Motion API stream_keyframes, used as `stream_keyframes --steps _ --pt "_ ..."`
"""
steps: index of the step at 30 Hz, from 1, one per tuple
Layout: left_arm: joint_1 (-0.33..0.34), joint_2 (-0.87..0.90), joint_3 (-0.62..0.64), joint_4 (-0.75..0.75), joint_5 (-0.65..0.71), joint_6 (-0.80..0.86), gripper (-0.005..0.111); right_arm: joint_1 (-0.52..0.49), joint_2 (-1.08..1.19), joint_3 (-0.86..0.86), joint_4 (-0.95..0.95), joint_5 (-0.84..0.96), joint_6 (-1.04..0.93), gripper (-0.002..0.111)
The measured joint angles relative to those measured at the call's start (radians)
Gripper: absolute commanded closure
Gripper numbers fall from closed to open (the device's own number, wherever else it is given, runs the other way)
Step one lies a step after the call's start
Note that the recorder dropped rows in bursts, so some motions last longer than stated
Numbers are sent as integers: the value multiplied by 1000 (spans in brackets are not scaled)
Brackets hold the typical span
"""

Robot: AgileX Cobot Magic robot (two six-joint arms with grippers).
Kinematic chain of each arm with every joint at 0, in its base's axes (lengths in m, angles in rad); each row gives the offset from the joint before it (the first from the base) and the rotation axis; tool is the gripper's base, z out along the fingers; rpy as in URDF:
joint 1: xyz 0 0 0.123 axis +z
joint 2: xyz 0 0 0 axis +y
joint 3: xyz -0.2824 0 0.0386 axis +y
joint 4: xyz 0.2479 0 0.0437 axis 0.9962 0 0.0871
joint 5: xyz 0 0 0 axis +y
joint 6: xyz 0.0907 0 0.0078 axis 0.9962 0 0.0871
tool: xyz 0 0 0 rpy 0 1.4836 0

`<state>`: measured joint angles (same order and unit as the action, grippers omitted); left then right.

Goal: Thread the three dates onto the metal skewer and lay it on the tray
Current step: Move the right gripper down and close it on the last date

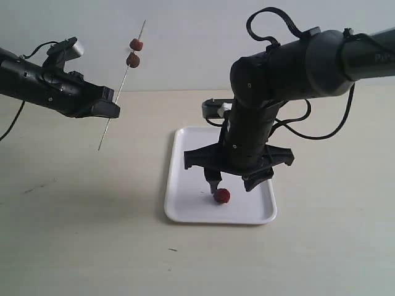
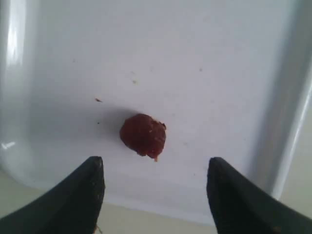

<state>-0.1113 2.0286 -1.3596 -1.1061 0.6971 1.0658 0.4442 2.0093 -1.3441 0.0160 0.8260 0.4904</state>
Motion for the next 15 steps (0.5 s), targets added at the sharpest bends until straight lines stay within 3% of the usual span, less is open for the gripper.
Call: stream_keyframes --steps 15 --pt "0 0 0 -9 8 0 107 6 64 13 13 -102 52 48"
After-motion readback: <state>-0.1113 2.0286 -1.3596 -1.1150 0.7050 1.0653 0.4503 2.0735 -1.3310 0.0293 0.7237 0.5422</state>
